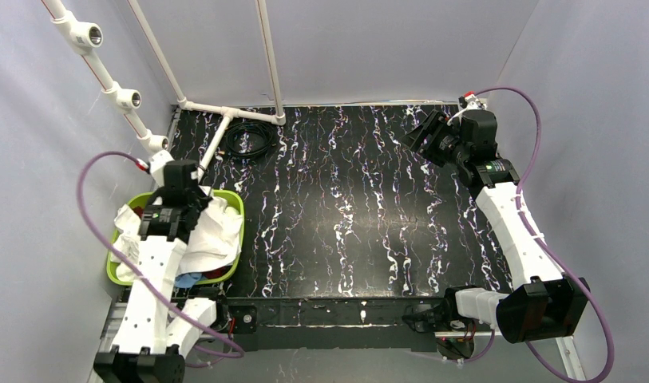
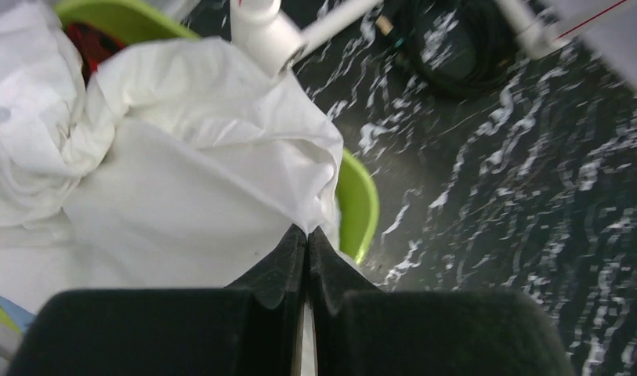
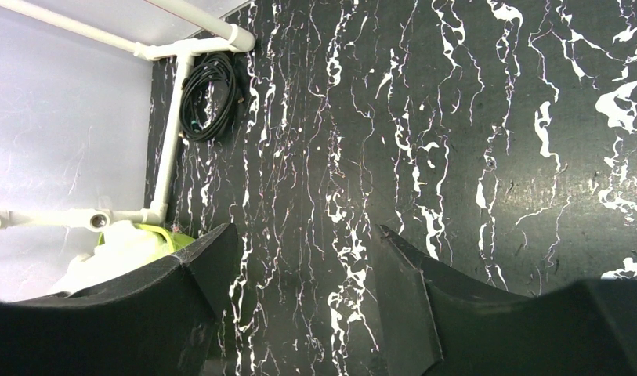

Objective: Set up the pet bed

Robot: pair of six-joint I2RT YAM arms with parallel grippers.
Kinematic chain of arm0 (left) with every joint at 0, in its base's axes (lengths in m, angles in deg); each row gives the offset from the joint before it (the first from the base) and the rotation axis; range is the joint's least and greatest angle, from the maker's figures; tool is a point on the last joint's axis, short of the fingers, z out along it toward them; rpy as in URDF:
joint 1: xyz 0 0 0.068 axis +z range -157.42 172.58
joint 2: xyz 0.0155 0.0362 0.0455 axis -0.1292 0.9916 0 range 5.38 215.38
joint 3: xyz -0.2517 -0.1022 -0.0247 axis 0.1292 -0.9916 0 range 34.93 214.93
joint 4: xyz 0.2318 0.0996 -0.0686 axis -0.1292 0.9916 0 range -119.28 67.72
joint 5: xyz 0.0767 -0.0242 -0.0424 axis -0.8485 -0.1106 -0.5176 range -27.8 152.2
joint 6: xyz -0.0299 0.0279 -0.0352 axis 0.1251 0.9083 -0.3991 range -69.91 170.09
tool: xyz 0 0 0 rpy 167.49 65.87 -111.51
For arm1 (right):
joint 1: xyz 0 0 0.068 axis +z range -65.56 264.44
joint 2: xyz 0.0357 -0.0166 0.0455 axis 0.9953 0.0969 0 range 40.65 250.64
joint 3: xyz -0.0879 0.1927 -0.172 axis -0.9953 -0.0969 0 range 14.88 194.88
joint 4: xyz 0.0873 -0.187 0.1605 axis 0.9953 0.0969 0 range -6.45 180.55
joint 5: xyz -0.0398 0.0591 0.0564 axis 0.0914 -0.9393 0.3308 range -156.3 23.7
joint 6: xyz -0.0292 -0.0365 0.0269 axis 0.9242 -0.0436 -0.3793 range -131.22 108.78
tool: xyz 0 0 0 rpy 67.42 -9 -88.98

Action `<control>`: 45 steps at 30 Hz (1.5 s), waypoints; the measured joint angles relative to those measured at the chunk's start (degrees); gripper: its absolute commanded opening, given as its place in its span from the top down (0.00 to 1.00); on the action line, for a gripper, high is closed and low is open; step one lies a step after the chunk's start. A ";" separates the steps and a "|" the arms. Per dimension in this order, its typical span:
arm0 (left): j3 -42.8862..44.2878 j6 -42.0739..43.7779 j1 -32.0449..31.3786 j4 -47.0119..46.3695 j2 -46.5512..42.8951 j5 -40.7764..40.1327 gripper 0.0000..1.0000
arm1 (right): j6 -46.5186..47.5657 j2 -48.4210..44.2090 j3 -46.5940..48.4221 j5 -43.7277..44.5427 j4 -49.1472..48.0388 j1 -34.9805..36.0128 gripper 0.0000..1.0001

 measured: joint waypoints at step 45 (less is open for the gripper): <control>31.56 2.21 -18.53 -21.49 36.35 39.87 0.02 | 3.87 -0.63 5.88 -3.93 -12.74 5.40 0.02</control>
